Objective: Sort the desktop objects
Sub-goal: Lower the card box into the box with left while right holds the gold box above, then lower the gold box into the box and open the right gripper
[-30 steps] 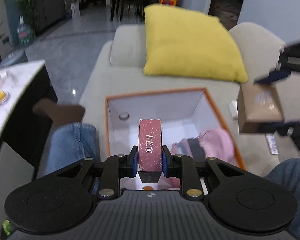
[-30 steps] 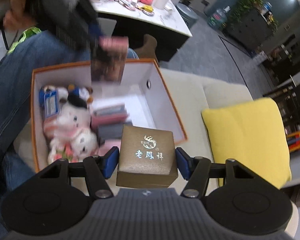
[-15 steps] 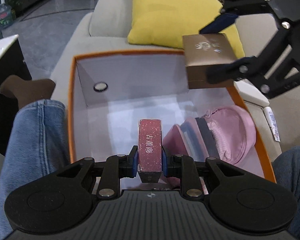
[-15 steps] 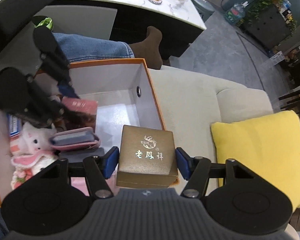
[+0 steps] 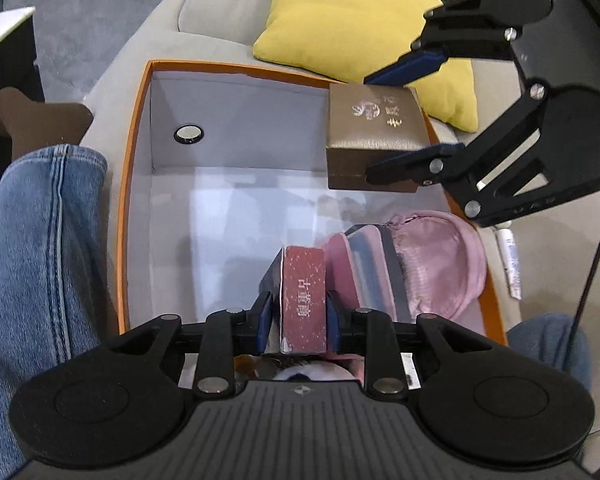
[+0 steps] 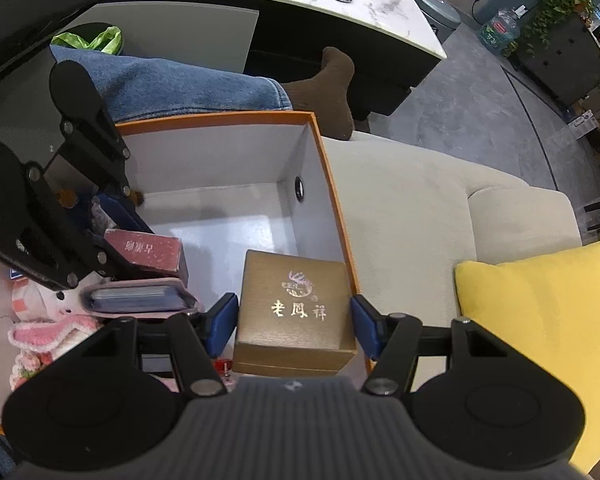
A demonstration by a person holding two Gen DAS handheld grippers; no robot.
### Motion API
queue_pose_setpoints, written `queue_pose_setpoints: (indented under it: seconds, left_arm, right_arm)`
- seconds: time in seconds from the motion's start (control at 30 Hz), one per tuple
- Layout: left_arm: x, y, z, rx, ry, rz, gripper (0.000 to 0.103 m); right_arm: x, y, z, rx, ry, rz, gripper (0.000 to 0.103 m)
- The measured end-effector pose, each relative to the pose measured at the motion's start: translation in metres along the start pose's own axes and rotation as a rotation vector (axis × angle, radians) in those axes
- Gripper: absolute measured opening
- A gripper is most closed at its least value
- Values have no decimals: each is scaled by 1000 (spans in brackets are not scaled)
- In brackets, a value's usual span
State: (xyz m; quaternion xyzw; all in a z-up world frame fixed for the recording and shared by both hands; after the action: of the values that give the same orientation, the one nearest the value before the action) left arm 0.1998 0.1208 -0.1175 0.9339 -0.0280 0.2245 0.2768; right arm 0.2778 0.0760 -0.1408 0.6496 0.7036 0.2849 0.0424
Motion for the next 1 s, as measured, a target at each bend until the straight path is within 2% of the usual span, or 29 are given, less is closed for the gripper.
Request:
queue_pose_setpoints:
  seconds: [0.43, 0.53, 0.77, 0.87, 1.0]
  left_arm:
    - [-5, 1, -16, -151, 18, -146, 33]
    - [-3, -2, -15, -148, 29, -163, 33]
    - [-1, -2, -24, -134, 43, -119, 33]
    - [-1, 0, -35, -117, 54, -84, 33]
    - [-2, -1, -60, -84, 83, -33, 33]
  right_arm:
    - [0, -5, -5, -4, -9, -4, 63]
    - [8, -6, -7, 10, 9, 23, 63]
    - [40, -20, -5, 94, 46, 75, 63]
    - [54, -30, 2, 127, 32, 58, 63]
    - [68, -43, 18, 180, -28, 26, 63]
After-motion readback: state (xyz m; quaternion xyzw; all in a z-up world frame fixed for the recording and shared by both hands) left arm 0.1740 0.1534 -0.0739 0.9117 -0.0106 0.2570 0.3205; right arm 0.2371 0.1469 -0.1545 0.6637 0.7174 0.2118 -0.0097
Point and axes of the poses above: each gripper's, at about its wrist camera, not at the fingertips, and z roughly the way its jaws point, y to its right, x to its top, the point moved 10 cm from there along z, roughly the way its jaws point, and after that the axes turned 10 degrees about -x, right-handed, at the moved point
